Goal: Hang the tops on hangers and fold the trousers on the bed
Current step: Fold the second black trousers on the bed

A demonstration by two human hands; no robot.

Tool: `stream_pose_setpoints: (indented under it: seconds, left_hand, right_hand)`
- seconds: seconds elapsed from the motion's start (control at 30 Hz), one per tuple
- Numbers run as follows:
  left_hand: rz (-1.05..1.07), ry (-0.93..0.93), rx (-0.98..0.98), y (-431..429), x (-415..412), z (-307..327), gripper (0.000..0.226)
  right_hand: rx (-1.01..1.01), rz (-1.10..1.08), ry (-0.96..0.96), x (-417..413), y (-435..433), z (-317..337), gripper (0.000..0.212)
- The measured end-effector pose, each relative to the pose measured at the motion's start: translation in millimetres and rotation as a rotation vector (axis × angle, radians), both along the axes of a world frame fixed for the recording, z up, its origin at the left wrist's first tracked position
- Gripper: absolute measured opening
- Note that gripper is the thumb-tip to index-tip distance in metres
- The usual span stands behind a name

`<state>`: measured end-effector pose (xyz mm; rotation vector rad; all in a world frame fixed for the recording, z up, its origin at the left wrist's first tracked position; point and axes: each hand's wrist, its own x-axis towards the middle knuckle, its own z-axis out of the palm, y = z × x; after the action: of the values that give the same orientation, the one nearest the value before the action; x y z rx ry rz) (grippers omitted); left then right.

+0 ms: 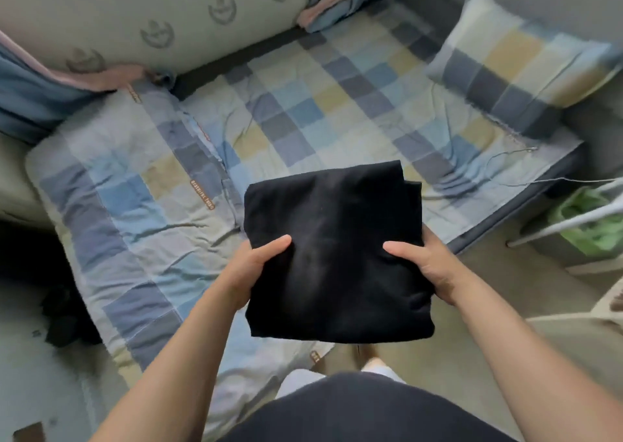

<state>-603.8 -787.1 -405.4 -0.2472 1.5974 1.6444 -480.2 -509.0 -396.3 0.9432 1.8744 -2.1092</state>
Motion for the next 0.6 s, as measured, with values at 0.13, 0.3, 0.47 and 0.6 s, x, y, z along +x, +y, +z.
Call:
stream_pose_setpoints:
  seconds: [0.13, 0.3, 0.47, 0.6]
  left_hand:
    - [-0.184, 0.045, 0.011, 50, -5, 10, 0.043]
    - [-0.419, 0.102, 0.033, 130, 25, 29, 0.039]
    - [-0.649, 0.148, 0.097, 222, 86, 54, 0.04]
    - [-0.776, 0.178, 0.167, 297, 169, 77, 0.031]
  right_hand:
    - [0.071, -0.275, 0.028, 52, 9, 16, 0.042]
    - [0.126, -0.588, 0.012, 136, 32, 34, 0.04]
    - [0.188, -0.833, 0.065, 235, 60, 57, 0.043]
    - [0.218, -1.004, 0.109, 330, 88, 72, 0.045]
